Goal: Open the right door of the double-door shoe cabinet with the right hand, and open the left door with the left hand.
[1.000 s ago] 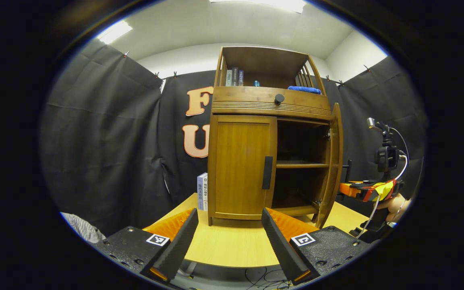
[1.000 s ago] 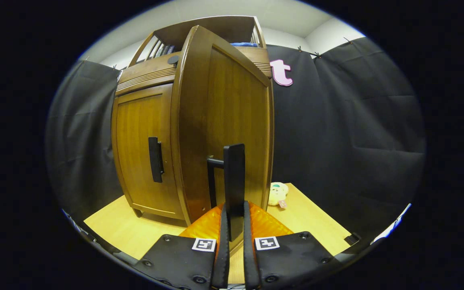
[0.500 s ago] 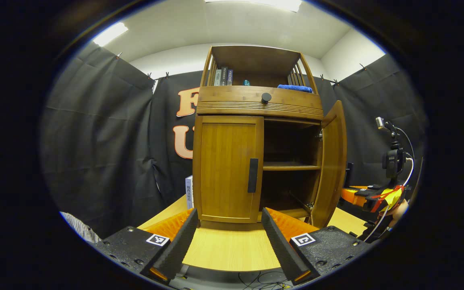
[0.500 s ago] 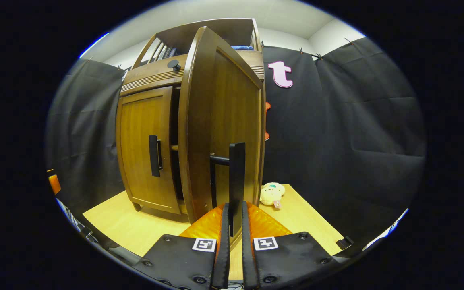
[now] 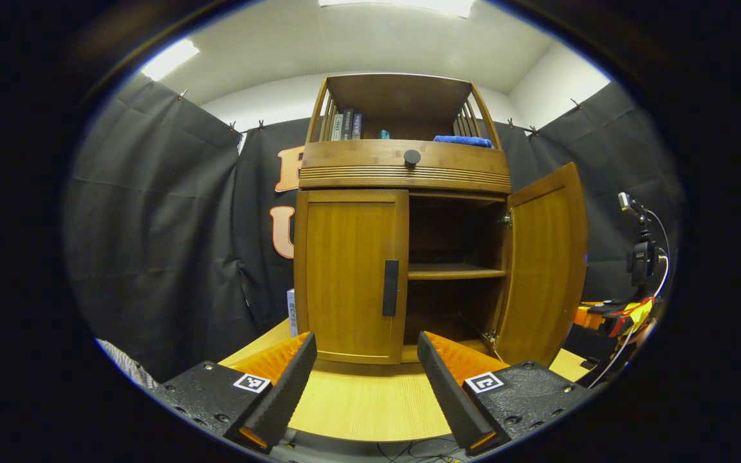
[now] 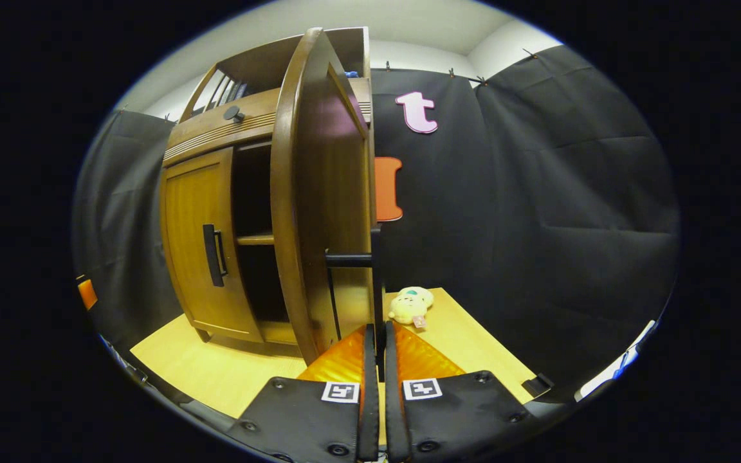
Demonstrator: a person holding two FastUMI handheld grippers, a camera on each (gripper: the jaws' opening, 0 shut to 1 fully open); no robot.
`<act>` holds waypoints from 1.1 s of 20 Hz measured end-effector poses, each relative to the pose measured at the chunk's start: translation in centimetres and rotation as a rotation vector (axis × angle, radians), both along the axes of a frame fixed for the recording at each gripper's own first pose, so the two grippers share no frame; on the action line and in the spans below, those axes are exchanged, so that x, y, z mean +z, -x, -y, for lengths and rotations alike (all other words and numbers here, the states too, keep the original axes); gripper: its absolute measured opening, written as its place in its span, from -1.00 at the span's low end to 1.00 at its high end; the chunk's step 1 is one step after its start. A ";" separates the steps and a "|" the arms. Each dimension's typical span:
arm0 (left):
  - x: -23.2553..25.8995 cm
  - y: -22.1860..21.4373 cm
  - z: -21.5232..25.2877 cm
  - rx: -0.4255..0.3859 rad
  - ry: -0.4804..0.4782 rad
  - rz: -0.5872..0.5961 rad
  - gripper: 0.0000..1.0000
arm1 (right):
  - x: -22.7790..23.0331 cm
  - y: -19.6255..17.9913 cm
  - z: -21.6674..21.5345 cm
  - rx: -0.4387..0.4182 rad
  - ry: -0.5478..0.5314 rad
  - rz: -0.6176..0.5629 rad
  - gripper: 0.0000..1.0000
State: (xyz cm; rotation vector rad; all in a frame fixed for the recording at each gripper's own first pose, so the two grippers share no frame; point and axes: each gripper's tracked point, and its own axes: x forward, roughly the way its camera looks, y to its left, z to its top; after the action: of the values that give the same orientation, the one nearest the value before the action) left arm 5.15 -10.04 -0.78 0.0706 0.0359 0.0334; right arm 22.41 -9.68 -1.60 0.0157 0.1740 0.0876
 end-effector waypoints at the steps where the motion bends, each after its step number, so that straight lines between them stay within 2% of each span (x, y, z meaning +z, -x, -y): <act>1: -0.1 -0.3 0.4 -0.002 0.001 0.001 0.83 | 0.2 0.1 0.7 -0.002 -0.013 -0.001 -0.79; 5: -0.3 -1.4 2.0 -0.017 -0.012 0.002 0.83 | 0.3 1.2 3.2 -0.011 -0.009 -0.003 -0.79; 9: -1.1 -2.7 3.4 -0.036 0.005 -0.014 0.83 | 0.6 2.3 6.4 -0.086 -0.021 -0.002 -0.79; 10: -1.2 -3.1 3.8 -0.041 0.011 -0.018 0.83 | 0.7 2.6 6.8 -0.082 -0.032 -0.002 -0.79; 13: -1.4 -5.0 4.2 -0.039 0.016 -0.015 0.83 | 0.2 3.4 7.5 -0.085 -0.011 -0.012 -0.05; 14: -1.3 -5.7 4.1 -0.034 0.018 -0.018 0.84 | 0.3 3.7 7.9 -0.090 -0.005 -0.010 -0.48; 20: -1.7 -12.1 3.7 -0.031 0.004 0.002 0.83 | -0.1 5.1 8.8 -0.114 -0.015 -0.028 0.92; 21: -2.1 -12.9 3.8 -0.033 0.008 -0.002 0.84 | -0.1 5.4 8.9 -0.121 -0.015 -0.030 0.75; 22: -2.5 -14.0 3.8 -0.034 0.019 -0.013 0.84 | -0.2 5.6 9.1 -0.128 -0.013 -0.032 0.93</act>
State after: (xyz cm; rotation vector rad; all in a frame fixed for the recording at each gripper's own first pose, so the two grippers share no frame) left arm 19.11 -13.83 -3.24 0.0527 0.0481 -0.0010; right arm 16.80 -18.77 -1.80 0.0414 0.2040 -0.0394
